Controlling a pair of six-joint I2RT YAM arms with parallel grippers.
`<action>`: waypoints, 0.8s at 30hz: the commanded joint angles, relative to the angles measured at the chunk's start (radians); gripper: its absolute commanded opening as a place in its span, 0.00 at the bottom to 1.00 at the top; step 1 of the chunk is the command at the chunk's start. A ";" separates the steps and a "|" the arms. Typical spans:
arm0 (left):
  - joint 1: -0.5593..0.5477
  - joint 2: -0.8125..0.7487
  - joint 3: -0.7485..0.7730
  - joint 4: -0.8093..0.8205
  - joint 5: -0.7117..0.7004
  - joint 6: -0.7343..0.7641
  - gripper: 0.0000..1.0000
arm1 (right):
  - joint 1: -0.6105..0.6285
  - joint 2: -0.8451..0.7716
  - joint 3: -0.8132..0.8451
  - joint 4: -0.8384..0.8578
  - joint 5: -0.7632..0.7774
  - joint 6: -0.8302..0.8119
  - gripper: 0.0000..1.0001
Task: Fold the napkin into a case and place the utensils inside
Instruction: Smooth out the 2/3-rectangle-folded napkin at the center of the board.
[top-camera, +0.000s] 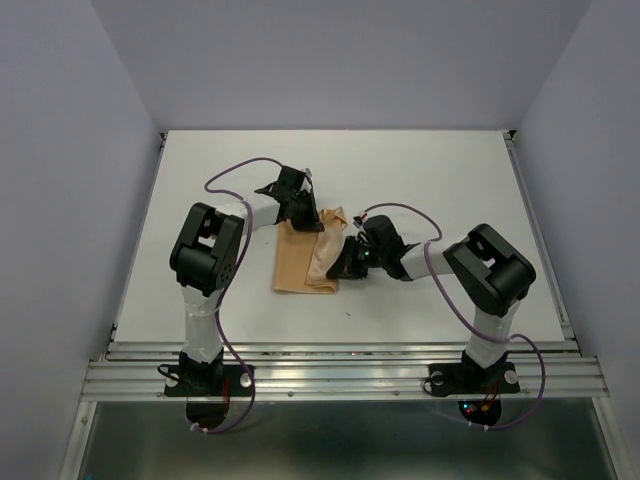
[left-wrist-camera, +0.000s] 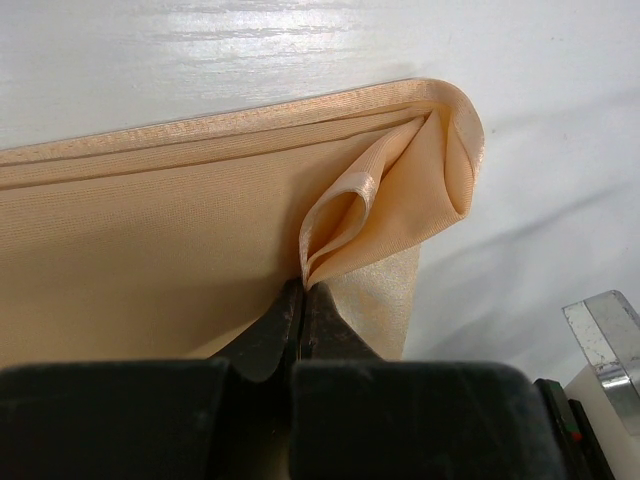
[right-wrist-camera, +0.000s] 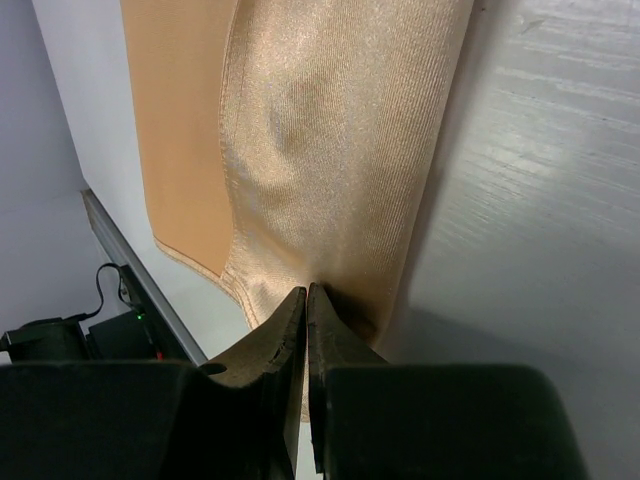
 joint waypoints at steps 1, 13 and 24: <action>0.006 0.007 -0.021 -0.008 -0.036 0.012 0.00 | 0.015 -0.041 -0.033 -0.017 -0.004 -0.033 0.09; 0.006 0.009 -0.010 -0.008 -0.030 0.012 0.00 | 0.044 -0.040 -0.080 -0.051 0.002 -0.059 0.08; 0.006 -0.029 -0.015 -0.019 -0.033 0.012 0.14 | 0.044 -0.008 -0.094 -0.035 0.036 -0.037 0.06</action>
